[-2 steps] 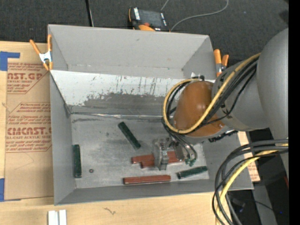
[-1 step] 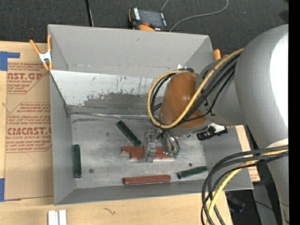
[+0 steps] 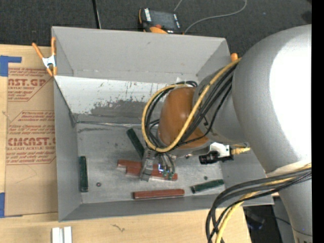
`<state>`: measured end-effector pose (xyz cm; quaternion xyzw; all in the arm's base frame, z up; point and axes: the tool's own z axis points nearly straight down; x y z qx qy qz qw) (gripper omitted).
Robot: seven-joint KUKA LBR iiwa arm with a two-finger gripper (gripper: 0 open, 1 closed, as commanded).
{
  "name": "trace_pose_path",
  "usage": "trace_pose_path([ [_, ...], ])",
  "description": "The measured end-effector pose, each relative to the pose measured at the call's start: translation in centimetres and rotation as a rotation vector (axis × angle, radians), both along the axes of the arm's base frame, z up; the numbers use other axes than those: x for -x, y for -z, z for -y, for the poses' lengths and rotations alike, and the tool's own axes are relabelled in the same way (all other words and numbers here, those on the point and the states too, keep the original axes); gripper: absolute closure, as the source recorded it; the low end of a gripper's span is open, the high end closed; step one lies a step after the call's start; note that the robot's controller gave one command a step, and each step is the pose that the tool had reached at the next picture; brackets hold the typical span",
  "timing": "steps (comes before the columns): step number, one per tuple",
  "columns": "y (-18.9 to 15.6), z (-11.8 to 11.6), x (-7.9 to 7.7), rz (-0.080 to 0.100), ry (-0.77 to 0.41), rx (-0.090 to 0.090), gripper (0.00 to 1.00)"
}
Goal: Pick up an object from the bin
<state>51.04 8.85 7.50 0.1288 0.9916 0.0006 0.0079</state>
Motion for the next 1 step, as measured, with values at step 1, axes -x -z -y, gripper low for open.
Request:
trace_pose_path([
  [1, -11.75, -1.52, 2.72, -0.009, 0.006, -0.003, 1.00],
])
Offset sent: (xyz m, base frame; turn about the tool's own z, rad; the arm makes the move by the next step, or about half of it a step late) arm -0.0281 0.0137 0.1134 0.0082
